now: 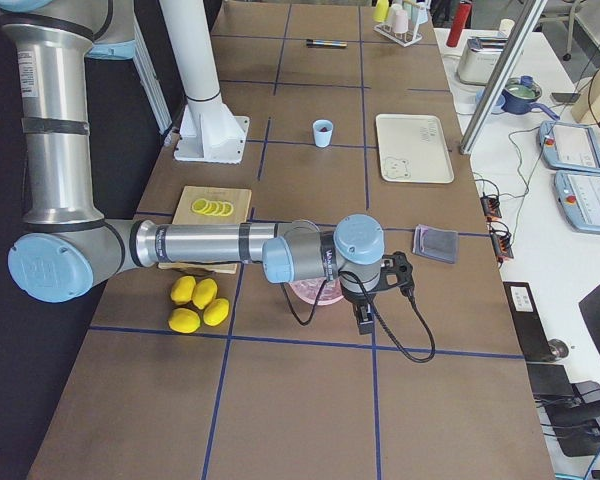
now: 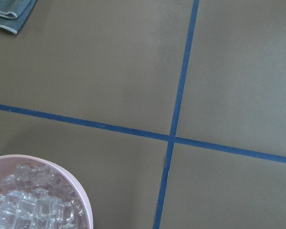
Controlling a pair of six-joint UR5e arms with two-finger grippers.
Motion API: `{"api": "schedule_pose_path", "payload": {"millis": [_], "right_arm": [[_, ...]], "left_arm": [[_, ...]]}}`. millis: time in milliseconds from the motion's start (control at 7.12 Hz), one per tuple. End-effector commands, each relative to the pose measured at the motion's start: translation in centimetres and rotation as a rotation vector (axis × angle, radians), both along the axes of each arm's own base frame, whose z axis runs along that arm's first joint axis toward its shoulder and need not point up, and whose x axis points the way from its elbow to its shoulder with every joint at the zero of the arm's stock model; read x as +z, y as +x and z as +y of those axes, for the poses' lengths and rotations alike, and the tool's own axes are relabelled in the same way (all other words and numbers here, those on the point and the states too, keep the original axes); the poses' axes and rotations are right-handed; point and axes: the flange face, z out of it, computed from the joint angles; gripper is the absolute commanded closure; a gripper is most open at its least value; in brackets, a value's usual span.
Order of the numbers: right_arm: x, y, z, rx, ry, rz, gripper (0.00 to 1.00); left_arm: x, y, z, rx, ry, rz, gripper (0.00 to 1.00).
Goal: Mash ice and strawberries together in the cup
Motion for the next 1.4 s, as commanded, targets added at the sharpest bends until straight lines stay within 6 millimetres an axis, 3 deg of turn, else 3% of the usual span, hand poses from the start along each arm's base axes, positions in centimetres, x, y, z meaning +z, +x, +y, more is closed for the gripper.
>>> {"api": "schedule_pose_path", "payload": {"millis": [0,842,1263], "right_arm": [[1.6,-0.1,0.6,-0.004,-0.054,-0.064,0.00],[3.8,0.9,2.5,0.017,-0.114,-0.064,0.00],[3.9,0.9,2.4,0.018,-0.113,-0.055,0.00]], "left_arm": [[-0.1,-0.1,-0.3,0.002,-0.002,-0.016,0.00],[-0.2,-0.1,-0.3,0.001,-0.003,-0.013,0.00],[-0.2,-0.1,-0.3,0.002,-0.001,-0.011,0.00]]}}
